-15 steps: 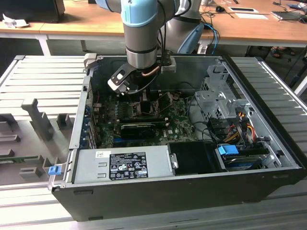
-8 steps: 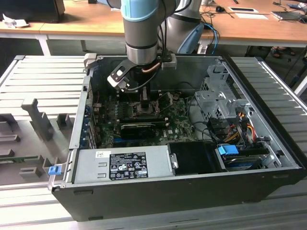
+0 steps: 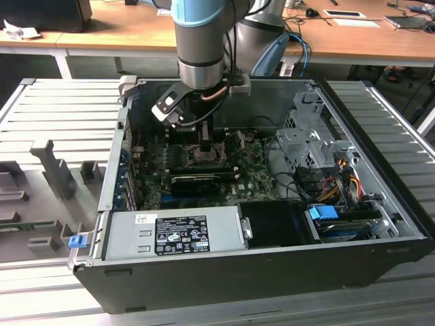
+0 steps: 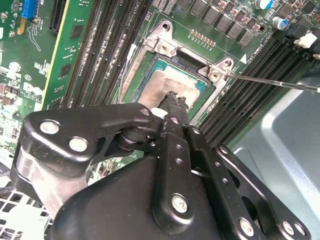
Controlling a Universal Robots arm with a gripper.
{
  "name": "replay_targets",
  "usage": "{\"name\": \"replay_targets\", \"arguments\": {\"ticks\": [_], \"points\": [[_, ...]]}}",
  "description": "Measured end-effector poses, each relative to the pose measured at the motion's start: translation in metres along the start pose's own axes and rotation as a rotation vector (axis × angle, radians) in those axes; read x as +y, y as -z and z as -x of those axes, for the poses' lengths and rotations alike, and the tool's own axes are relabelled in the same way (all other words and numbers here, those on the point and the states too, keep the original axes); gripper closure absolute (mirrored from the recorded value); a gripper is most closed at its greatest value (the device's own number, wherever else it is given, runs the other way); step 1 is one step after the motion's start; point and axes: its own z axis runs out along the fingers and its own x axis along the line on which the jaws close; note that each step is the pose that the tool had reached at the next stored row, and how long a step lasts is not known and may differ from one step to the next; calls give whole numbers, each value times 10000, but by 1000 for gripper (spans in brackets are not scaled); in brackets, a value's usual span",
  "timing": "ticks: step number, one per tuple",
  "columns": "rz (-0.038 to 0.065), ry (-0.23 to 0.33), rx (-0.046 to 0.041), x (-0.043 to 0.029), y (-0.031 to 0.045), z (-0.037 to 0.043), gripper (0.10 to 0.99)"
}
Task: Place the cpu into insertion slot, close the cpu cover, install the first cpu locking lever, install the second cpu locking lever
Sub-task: 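Place the cpu into insertion slot, then close the cpu cover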
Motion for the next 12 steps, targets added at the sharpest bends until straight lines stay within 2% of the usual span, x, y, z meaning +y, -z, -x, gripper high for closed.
{"name": "replay_targets", "arguments": {"ticks": [3, 5, 8, 12], "points": [[1, -6, 1, 1, 14, -1, 980], [-1, -7, 1, 58, 10, 3, 980], [-1, -9, 9, 61, 10, 4, 980], [-1, -8, 8, 67, 76, 2, 980]]}}
